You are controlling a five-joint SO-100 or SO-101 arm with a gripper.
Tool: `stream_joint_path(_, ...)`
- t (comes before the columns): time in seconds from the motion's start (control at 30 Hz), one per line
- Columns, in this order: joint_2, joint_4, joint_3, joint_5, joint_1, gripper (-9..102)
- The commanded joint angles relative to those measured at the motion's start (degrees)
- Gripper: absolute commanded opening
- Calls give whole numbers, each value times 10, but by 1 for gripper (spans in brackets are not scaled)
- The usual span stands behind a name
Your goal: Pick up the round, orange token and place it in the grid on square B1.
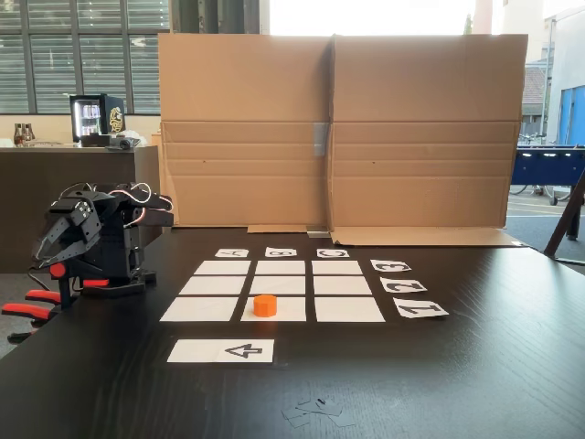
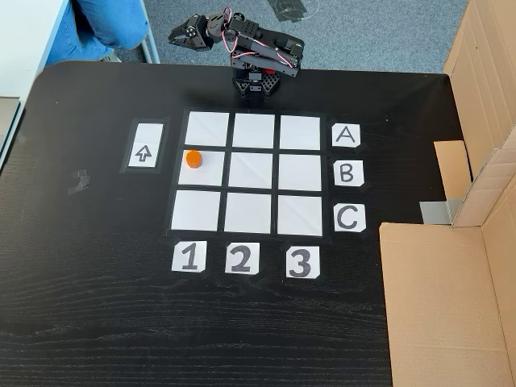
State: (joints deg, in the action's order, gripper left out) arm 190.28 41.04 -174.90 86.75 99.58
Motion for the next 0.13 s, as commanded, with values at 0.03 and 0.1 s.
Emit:
stream_joint_path(0.03,4,3,3,3,9,-1)
stream_joint_path(0.1,4,3,3,3,9,-1)
